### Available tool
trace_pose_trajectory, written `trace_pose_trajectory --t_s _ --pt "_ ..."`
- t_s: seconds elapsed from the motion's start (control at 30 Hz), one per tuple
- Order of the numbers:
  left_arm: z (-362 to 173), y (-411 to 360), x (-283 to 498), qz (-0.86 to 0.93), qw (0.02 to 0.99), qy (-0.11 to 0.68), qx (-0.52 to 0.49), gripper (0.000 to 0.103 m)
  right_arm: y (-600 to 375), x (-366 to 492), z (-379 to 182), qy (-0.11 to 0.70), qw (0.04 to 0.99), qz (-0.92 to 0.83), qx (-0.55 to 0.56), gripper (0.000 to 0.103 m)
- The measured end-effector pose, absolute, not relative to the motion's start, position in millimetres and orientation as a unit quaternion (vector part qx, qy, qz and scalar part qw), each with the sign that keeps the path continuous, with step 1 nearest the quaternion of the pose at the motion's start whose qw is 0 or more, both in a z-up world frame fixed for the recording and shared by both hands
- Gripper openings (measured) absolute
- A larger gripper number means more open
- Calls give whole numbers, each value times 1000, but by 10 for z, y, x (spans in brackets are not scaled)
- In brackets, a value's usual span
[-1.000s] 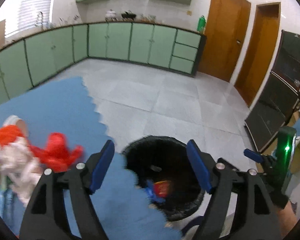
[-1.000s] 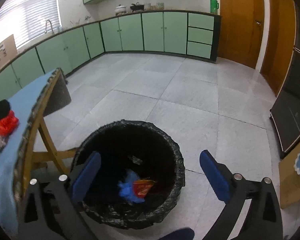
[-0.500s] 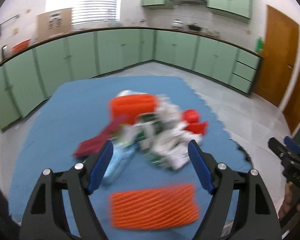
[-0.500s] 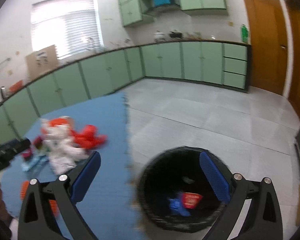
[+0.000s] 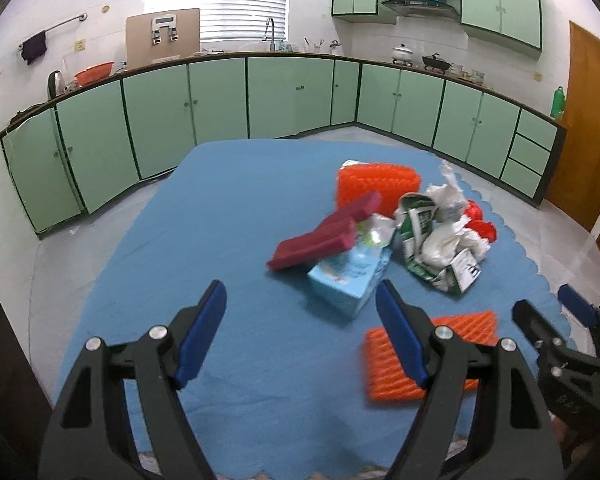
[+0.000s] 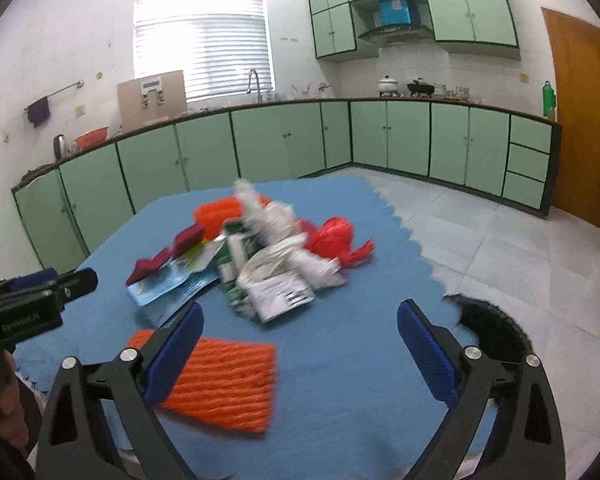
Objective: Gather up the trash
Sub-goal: 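Move both tools back over the trash pile on the mat, then grasp the orange foam net with the right tool and lift it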
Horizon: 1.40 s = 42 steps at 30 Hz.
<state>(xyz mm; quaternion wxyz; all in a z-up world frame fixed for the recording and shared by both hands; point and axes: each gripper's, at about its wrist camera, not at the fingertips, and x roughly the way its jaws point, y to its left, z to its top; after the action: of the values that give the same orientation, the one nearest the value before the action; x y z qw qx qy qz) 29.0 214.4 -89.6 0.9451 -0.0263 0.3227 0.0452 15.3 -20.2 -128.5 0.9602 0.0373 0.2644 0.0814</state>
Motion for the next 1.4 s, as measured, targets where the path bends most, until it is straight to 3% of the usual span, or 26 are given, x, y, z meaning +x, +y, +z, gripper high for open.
trace_pose_trajectory --t_s 0.2,0.33,0.73,0.83,1.1,1.17,1.2,1.4 --pt "-1008 2242 287 46 942 331 -35 75 -74 183 -1365 291 952 84 29 86" --pt "-1045 2275 292 47 941 333 -39 75 -26 197 -1385 329 939 95 26 67" --pt "-1072 2269 314 50 937 344 -42 75 201 108 -1326 352 930 96 -32 65" --pt "-1084 2273 313 53 936 345 -39 75 238 148 -1426 373 922 100 -35 52" --pt "-1100 2292 331 58 936 346 -36 75 244 197 -1633 397 910 113 -38 34" --pt "-1106 2289 345 58 935 348 -38 75 271 179 -1638 390 912 120 -50 21" --pt "-1110 2285 353 57 934 350 -38 75 289 174 -1643 388 912 123 -55 10" --pt "-1110 2251 379 54 934 352 -39 75 172 194 -1572 381 915 129 -26 0"
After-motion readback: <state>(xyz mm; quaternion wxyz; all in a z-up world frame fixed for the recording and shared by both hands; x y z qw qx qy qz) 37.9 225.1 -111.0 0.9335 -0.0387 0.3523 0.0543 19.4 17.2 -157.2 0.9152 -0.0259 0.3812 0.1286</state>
